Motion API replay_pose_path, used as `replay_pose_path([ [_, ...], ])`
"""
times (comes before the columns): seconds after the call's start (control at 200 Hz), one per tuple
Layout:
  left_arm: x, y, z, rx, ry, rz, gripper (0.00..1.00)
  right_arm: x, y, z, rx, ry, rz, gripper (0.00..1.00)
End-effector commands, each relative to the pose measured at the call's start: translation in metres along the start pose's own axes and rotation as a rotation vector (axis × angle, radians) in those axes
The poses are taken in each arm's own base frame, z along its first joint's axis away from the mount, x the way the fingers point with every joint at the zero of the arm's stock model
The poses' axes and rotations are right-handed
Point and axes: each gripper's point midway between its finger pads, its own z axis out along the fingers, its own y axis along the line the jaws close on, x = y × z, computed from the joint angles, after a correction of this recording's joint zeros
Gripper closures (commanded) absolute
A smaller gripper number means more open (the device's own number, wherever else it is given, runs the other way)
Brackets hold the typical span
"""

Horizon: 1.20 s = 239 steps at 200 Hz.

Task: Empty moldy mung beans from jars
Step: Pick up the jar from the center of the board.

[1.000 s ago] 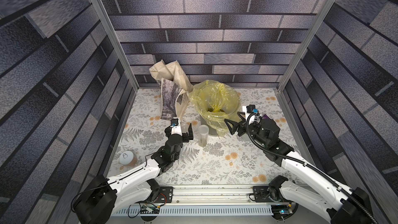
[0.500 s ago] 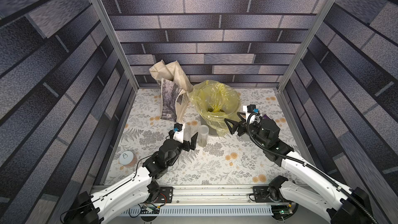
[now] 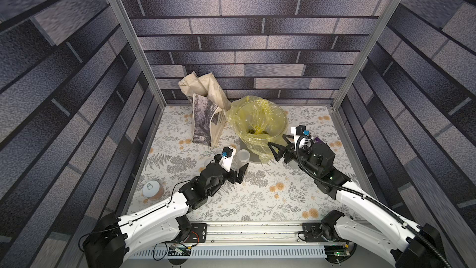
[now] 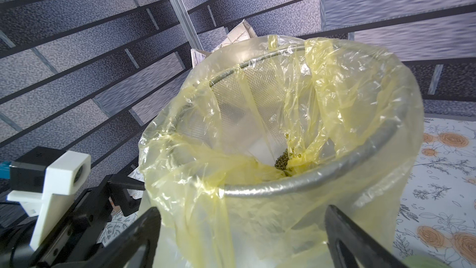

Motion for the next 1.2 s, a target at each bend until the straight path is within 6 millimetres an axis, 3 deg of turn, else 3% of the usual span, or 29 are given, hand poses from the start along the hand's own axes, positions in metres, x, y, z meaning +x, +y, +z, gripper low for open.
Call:
replay_pose_path([
  [0.0,-0.024,-0.009,0.004,0.029,-0.059,0.017,0.00,0.000,0.003,-0.002,-0.023,-0.019,0.002,0.00],
  [0.16,-0.031,-0.015,0.011,0.056,-0.082,0.015,0.00,0.003,0.001,-0.001,-0.018,-0.008,0.000,0.00],
  [0.631,-0.026,-0.015,0.032,0.040,-0.060,0.028,0.00,0.007,-0.002,-0.004,-0.004,0.004,-0.010,0.02],
  [0.791,-0.024,-0.012,0.037,0.036,-0.052,0.027,0.11,0.008,-0.001,-0.004,-0.007,0.008,-0.009,0.04],
  [1.192,-0.018,0.000,0.045,-0.013,-0.040,0.004,0.21,0.011,0.000,-0.002,-0.016,0.018,-0.011,0.13],
])
